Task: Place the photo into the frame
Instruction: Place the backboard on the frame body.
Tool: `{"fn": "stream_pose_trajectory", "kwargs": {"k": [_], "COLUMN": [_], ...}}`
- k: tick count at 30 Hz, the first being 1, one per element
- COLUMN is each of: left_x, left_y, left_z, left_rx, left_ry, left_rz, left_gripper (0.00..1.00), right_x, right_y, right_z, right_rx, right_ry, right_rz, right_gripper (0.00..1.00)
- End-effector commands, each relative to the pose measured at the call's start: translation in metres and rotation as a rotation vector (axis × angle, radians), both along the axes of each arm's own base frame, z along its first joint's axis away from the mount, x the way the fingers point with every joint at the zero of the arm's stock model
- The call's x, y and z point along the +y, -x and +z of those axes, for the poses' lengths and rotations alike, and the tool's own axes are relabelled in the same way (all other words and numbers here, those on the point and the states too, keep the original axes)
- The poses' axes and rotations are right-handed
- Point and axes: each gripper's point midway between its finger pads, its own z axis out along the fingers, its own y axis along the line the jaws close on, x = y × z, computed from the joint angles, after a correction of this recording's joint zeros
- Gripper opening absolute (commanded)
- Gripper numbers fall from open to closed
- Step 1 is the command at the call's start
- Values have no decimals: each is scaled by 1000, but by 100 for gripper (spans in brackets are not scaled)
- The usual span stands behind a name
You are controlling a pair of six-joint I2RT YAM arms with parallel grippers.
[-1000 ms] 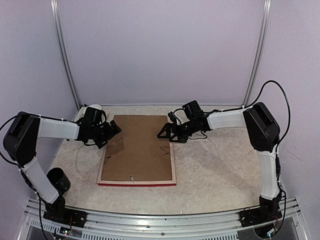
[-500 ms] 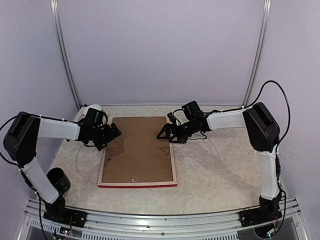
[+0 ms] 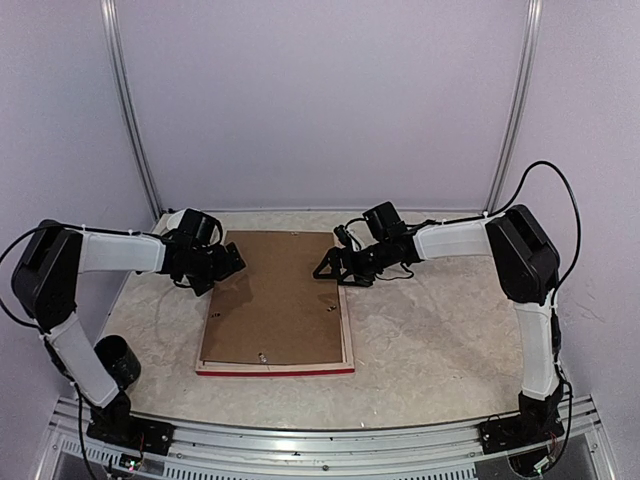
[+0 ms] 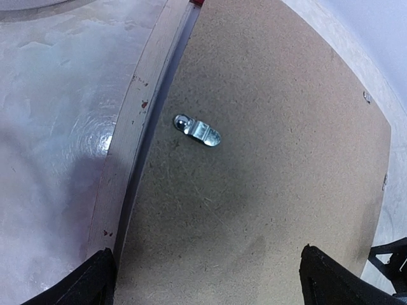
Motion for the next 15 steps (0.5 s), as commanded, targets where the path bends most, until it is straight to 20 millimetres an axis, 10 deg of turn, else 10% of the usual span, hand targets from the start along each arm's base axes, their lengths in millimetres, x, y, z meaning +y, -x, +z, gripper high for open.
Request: {"fn": "stream_pose_trajectory", "kwargs": {"k": [1,15], "left_x": [-22,-26], "left_y": [-3,0], "left_z": [3,4], "left_rx": [-11,-16], "left_ry": [0,-8], "left_rz": [-63,-70], "left_gripper": [99,99], "right_x": [21,15], "right_y": [16,10], "right_z": [40,43], "right_rx": [-63,-84], "right_ry": [-81,-64], "right_rz": [83,51], "right_gripper": [99,99]}}
